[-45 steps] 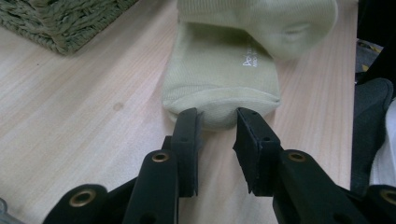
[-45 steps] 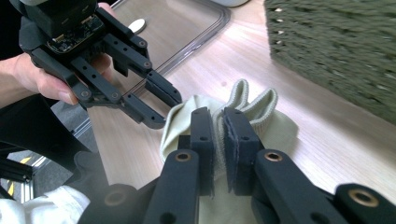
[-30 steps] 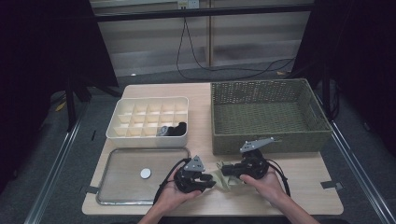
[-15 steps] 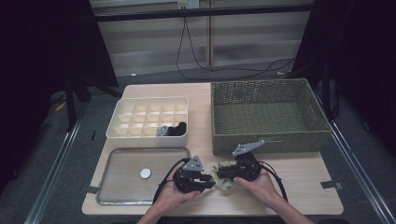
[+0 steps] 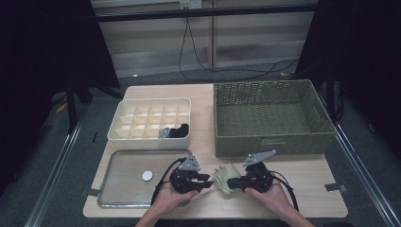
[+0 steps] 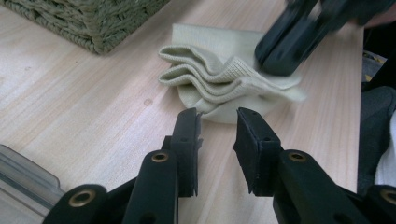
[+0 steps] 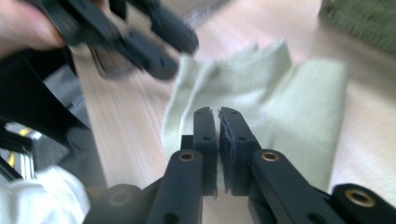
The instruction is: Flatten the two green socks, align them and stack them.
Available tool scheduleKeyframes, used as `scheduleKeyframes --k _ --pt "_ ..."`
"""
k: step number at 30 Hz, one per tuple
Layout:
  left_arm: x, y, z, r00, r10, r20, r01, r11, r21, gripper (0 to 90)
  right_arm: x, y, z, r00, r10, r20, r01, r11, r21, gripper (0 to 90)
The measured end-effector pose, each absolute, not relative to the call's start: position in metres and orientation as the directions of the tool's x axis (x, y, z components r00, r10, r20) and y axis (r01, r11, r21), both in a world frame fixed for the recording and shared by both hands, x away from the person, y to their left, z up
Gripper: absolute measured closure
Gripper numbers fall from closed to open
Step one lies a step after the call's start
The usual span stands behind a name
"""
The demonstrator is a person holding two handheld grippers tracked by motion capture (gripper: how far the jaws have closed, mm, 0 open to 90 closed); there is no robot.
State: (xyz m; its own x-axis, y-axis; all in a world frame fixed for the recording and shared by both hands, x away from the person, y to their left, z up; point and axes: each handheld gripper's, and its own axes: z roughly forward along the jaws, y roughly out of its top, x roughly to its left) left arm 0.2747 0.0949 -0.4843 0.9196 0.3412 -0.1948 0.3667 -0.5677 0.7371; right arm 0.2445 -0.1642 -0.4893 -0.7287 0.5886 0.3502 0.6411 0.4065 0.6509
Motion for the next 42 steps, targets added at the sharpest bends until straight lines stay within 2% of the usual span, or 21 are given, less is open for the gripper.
scheduleKeyframes --k 3,7,10,17,22,27,35,42 --pt "0.275 0.096 -0.482 0.918 0.343 -0.196 0.369 -0.564 0.739 69.3 0.243 -0.16 -0.497 -0.733 0.584 0.348 0.642 0.428 0.636 90.0" --pt "0.277 0.095 -0.479 0.914 0.35 -0.205 0.375 -0.542 0.752 67.8 0.243 -0.16 -0.496 -0.734 0.585 0.345 0.641 0.428 0.638 88.1" --pt "0.278 0.094 -0.473 0.912 0.351 -0.211 0.379 -0.524 0.763 67.3 0.242 -0.163 -0.492 -0.729 0.588 0.351 0.642 0.409 0.648 84.8" --pt "0.28 0.078 -0.462 0.922 0.317 -0.221 0.361 -0.5 0.787 69.6 0.236 -0.185 -0.481 -0.702 0.613 0.362 0.651 0.346 0.676 86.0" --pt "0.279 0.058 -0.464 0.934 0.28 -0.222 0.342 -0.517 0.785 71.6 0.234 -0.206 -0.485 -0.665 0.651 0.366 0.674 0.313 0.669 84.0" --pt "0.284 0.041 -0.467 0.94 0.256 -0.227 0.334 -0.537 0.774 72.4 0.236 -0.21 -0.48 -0.666 0.653 0.361 0.664 0.298 0.686 81.0" --pt "0.287 0.032 -0.487 0.939 0.273 -0.209 0.337 -0.605 0.721 76.5 0.243 -0.214 -0.485 -0.651 0.67 0.358 0.673 0.291 0.68 75.9" --pt "0.29 0.031 -0.495 0.936 0.276 -0.218 0.347 -0.627 0.697 76.6 0.251 -0.212 -0.49 -0.648 0.674 0.353 0.676 0.298 0.674 72.3"
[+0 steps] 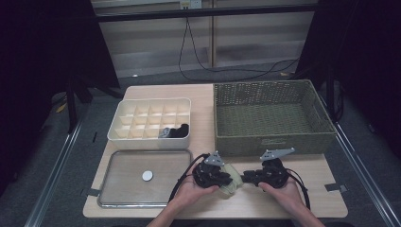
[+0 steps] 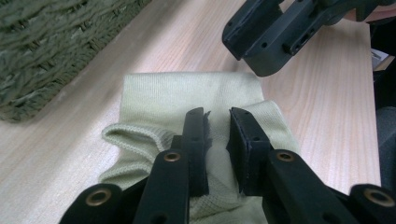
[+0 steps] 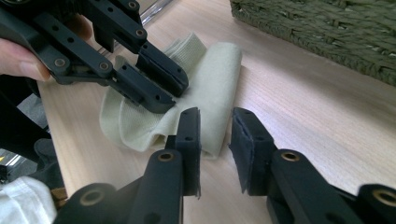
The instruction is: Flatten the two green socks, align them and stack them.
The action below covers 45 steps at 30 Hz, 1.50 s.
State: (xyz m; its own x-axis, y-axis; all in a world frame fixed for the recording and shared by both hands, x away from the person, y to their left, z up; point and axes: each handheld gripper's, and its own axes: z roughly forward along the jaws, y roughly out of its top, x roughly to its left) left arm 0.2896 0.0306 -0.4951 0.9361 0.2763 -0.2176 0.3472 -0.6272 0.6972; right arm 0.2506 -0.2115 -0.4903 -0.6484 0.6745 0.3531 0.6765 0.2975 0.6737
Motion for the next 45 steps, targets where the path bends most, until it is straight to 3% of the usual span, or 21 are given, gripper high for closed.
scheduleKeyframes --k 5,16,28,39,45 --pt "0.289 0.03 -0.496 0.936 0.278 -0.214 0.345 -0.626 0.699 76.6 0.256 -0.208 -0.494 -0.648 0.676 0.351 0.68 0.306 0.667 67.6" --pt "0.288 0.03 -0.497 0.939 0.281 -0.2 0.337 -0.627 0.702 76.6 0.258 -0.201 -0.501 -0.649 0.682 0.338 0.686 0.331 0.648 66.5" --pt "0.286 0.03 -0.498 0.937 0.285 -0.202 0.34 -0.609 0.717 76.6 0.258 -0.196 -0.502 -0.642 0.668 0.376 0.7 0.309 0.644 84.8" --pt "0.287 0.031 -0.498 0.939 0.276 -0.207 0.337 -0.61 0.717 76.4 0.252 -0.197 -0.489 -0.64 0.642 0.422 0.688 0.236 0.686 86.7" --pt "0.286 0.041 -0.488 0.936 0.289 -0.203 0.34 -0.582 0.739 71.0 0.252 -0.202 -0.487 -0.641 0.641 0.421 0.684 0.229 0.693 86.7"
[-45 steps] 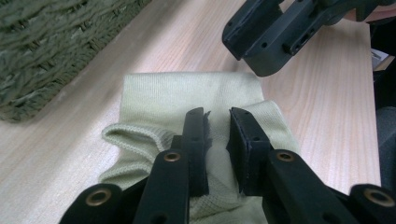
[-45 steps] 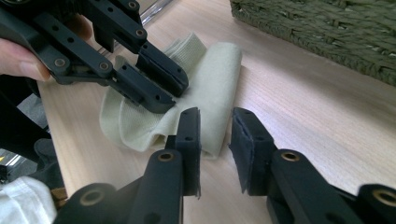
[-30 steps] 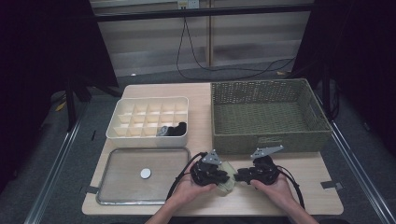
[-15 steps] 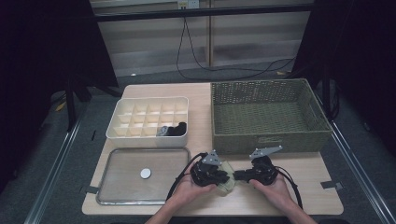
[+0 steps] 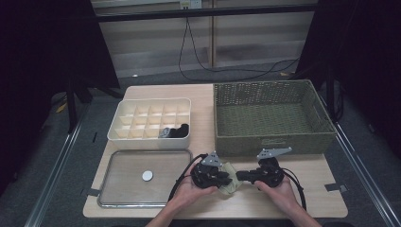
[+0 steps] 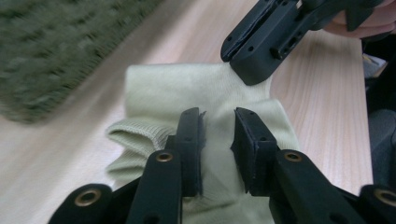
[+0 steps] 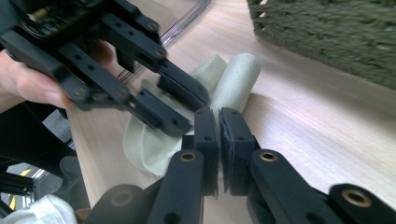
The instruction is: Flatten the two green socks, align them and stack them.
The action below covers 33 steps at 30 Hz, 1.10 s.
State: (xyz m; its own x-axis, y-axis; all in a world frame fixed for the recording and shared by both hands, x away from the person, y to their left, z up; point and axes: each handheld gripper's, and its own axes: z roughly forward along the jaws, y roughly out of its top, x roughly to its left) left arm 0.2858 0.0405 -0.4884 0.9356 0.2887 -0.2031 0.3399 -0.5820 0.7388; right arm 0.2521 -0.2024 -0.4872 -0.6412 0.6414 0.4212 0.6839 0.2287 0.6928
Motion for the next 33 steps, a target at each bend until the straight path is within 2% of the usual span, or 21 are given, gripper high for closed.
scheduleKeyframes --k 11,16,33 --pt "0.283 0.076 -0.48 0.922 0.326 -0.207 0.364 -0.553 0.75 65.8 0.251 -0.229 -0.48 -0.609 0.688 0.395 0.676 0.19 0.712 86.5" --pt "0.281 0.067 -0.487 0.927 0.317 -0.201 0.354 -0.562 0.747 67.6 0.254 -0.226 -0.48 -0.611 0.697 0.377 0.669 0.199 0.716 86.5" --pt "0.275 0.046 -0.496 0.938 0.293 -0.183 0.329 -0.601 0.728 73.9 0.25 -0.19 -0.473 -0.693 0.619 0.369 0.612 0.235 0.755 86.2"
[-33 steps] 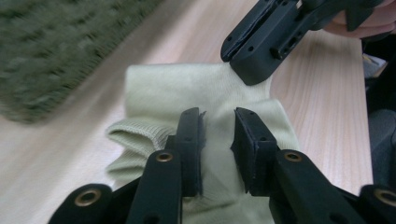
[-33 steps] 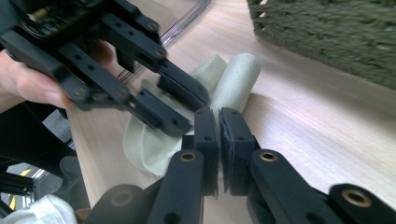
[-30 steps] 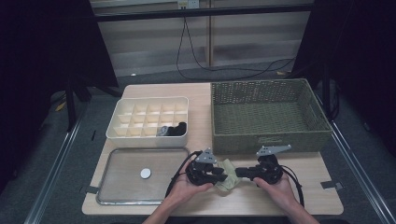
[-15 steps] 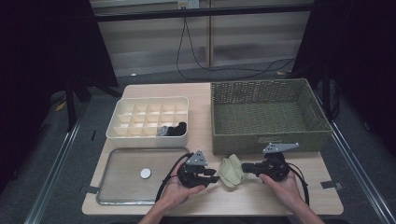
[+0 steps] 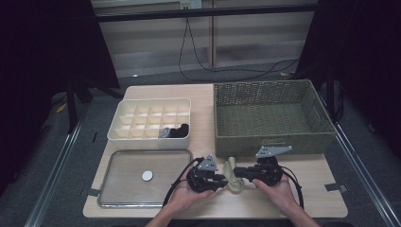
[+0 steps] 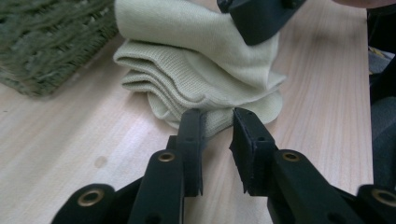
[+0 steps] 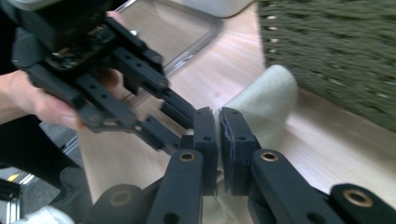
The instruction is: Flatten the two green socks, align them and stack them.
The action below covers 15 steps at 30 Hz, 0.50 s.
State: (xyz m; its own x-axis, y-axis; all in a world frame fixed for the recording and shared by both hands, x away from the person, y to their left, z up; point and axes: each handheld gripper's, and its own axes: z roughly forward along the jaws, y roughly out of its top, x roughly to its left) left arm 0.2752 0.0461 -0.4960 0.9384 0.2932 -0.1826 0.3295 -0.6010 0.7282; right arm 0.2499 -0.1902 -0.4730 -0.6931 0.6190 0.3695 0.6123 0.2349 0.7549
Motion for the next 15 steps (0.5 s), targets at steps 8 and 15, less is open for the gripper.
scheduleKeyframes --k 8,15 --pt "0.273 0.042 -0.498 0.94 0.291 -0.179 0.328 -0.619 0.713 77.3 0.247 -0.179 -0.483 -0.716 0.591 0.373 0.62 0.291 0.729 86.2" --pt "0.278 0.047 -0.497 0.938 0.295 -0.18 0.334 -0.638 0.694 77.9 0.247 -0.175 -0.489 -0.711 0.591 0.381 0.638 0.316 0.702 86.1"
